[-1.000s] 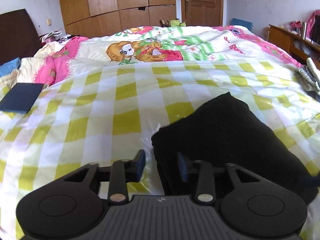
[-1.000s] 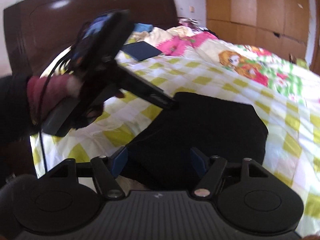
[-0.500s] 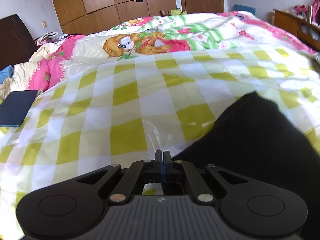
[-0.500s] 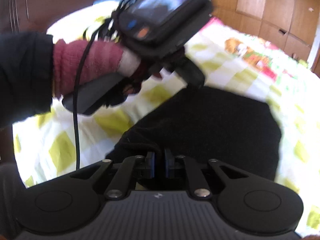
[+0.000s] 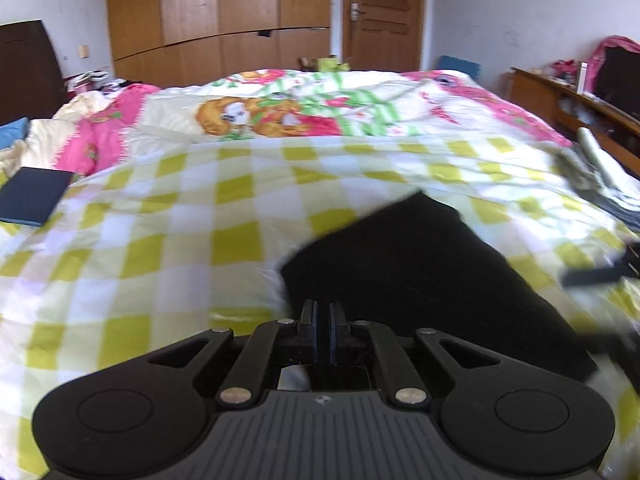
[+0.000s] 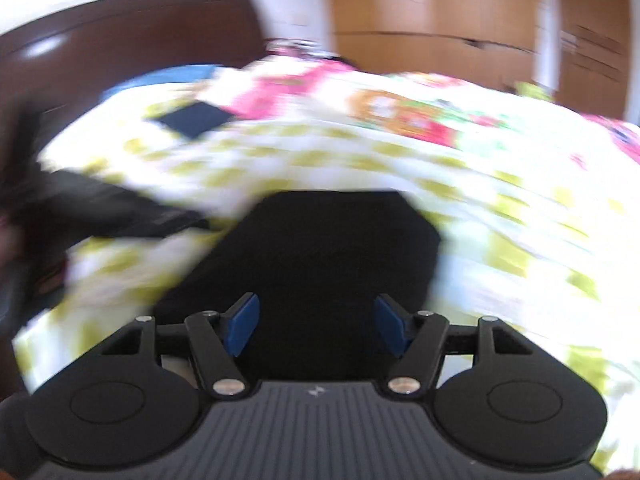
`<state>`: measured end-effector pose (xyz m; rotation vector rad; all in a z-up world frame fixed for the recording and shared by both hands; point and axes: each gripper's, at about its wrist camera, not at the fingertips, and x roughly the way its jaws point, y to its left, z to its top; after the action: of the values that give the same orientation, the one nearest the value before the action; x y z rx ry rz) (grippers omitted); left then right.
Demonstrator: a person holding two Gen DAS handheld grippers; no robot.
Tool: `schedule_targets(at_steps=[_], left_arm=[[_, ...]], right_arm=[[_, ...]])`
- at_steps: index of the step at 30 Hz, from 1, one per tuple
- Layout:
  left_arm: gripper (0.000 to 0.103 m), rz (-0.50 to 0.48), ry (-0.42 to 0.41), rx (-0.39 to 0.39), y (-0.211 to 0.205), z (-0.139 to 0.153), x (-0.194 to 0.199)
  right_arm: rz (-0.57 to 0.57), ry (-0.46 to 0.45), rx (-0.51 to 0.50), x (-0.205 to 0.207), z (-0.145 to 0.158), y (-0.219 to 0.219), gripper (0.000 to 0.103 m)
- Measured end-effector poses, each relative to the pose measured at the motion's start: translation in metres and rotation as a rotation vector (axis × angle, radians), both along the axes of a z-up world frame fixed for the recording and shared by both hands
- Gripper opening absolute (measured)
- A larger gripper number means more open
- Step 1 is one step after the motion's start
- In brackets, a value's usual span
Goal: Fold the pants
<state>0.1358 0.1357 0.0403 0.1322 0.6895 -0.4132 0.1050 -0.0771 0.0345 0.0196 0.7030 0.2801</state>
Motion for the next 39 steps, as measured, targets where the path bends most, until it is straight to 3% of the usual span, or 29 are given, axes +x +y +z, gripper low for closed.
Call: schedule_targets(at_steps=[4,7,9,14,17,20,25,30,35,39], left_arm=[[0.029,-0.019,-0.015,0.113,-0.02,-0.024,0.003],[0.031,0.018,0.059,0.041,-0.01,-0.03,0.029],[0.032,0.013,0.08,0.056,-0.011,-0.036,0.041],[0.033,0.023,0.035,0.122,-0.024,-0.045,0.036],[0.036,0.061,0.017,0.091,-0.018,-0.048,0.029],[0.039,0.126,0.034,0.043,-0.013,-0.049,0.029],[0.036,0.204,0.068,-0.02,-0.017,-0.052,0.025],[0.035,0.199,0.091,-0.061,-0.035,-0.054,0.019],[0.036,0.149,0.075,-0.065,-0.076,-0.054,0.002],[0.036,0.11,0.051,0.015,-0.107,-0.045,-0.007]], right_arm=[[-0.084,0.1,0.143,0.041,-0.022,-0.033,0.066],[-0.1,0.203,0.341,0.064,-0.043,-0.053,0.068],[-0.091,0.286,0.442,0.072,-0.06,-0.054,0.069],[-0.033,0.305,0.477,0.082,-0.071,-0.041,0.08],[-0.027,0.312,0.458,0.087,-0.072,-0.036,0.079],[-0.023,0.319,0.415,0.088,-0.068,-0.033,0.072],[-0.022,0.347,0.402,0.082,-0.065,-0.042,0.059],[-0.033,0.353,0.341,0.068,-0.057,-0.059,0.055],[-0.075,0.336,0.206,0.063,-0.046,-0.089,0.058],[-0.144,0.296,0.146,0.056,-0.032,-0.105,0.059]])
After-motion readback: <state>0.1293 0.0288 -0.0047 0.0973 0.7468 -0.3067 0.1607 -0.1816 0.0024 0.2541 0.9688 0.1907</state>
